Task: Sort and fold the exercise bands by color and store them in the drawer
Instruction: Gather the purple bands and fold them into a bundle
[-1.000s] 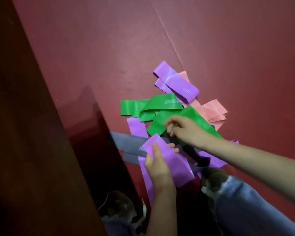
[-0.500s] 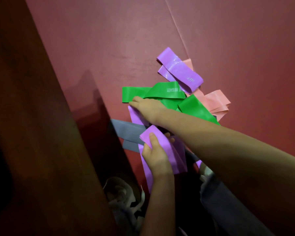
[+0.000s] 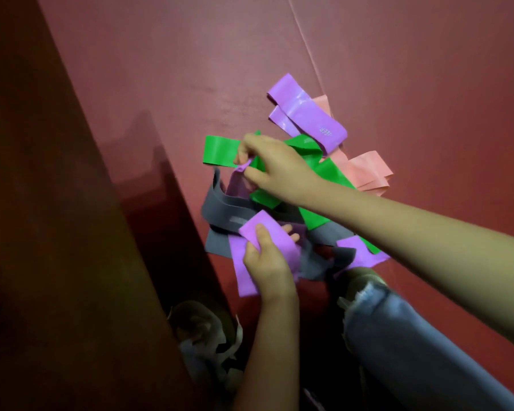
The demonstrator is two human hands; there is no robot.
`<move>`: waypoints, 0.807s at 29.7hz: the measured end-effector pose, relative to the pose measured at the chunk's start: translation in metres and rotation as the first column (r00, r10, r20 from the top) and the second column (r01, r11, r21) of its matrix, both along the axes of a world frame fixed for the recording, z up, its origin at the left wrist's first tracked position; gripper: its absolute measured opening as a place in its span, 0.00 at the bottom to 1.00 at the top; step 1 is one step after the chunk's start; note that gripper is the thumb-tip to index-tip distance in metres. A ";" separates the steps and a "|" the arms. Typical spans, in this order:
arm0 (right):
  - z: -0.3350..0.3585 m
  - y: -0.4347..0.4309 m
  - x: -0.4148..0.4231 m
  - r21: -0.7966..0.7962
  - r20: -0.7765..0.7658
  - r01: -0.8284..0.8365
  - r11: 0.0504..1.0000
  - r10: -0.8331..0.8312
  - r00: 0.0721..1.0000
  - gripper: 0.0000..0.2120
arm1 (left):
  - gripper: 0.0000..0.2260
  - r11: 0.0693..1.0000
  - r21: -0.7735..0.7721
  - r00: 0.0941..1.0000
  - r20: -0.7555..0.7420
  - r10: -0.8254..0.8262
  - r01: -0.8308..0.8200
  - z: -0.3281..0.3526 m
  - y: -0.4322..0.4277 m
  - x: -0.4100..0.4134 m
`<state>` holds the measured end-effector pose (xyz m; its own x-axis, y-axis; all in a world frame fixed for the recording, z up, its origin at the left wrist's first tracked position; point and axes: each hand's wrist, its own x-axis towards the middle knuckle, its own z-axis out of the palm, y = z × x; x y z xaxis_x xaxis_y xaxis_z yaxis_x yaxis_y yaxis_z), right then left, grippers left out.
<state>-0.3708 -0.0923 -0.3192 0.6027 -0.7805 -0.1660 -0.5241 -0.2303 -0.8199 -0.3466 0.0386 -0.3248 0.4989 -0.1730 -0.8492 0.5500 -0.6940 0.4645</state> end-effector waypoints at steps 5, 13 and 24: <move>0.035 -0.013 -0.043 0.275 0.239 0.178 0.945 -0.246 0.939 0.09 | 0.14 0.985 -0.168 0.998 0.036 0.050 -0.043 0.016 -0.020 -0.008; 0.052 0.009 -0.083 0.657 0.191 0.273 0.703 -0.505 0.842 0.06 | 0.13 0.976 -0.202 0.957 0.291 -0.016 0.077 0.047 -0.028 -0.013; 0.086 0.041 -0.089 0.565 0.287 0.071 0.822 -0.276 0.917 0.13 | 0.10 0.918 -0.260 0.946 0.206 -0.250 0.299 0.085 -0.045 -0.020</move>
